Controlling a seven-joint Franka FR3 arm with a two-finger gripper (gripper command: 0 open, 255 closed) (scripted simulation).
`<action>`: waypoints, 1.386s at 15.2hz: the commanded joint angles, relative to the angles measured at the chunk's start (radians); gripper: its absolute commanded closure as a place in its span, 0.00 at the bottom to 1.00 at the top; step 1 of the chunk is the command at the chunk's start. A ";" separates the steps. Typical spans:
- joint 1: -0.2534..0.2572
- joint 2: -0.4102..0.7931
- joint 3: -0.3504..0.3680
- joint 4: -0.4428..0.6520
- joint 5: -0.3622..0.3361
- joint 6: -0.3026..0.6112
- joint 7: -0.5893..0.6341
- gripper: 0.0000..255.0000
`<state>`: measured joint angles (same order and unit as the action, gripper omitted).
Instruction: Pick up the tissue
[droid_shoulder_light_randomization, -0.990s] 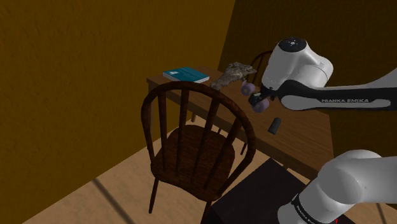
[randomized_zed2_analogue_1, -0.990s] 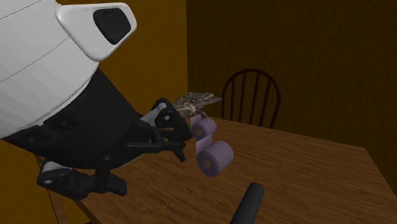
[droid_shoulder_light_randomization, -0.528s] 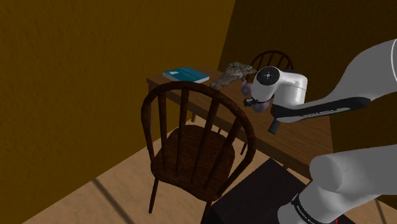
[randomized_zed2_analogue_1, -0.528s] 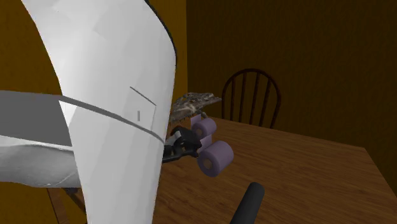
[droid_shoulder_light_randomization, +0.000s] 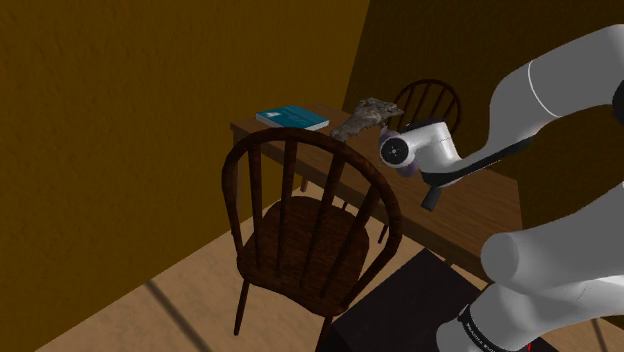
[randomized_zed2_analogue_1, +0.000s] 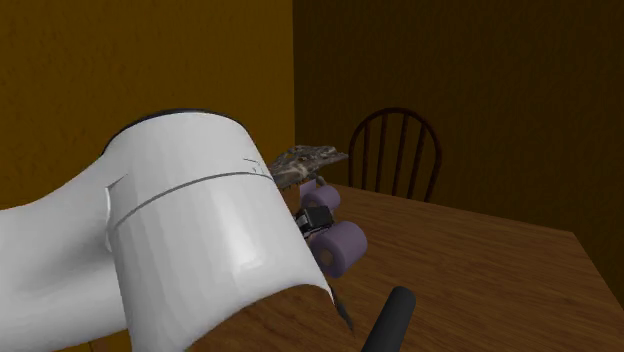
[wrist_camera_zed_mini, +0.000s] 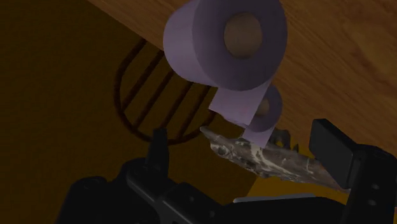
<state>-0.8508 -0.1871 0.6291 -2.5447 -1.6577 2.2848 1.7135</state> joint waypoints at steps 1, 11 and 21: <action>-0.029 0.097 0.018 0.050 -0.123 -0.114 0.106 0.00; -0.026 0.301 0.020 0.097 -0.278 -0.316 0.248 0.00; -0.026 0.297 0.021 0.097 -0.275 -0.313 0.245 1.00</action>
<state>-0.8763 0.1103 0.6502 -2.4473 -1.9325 1.9714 1.9590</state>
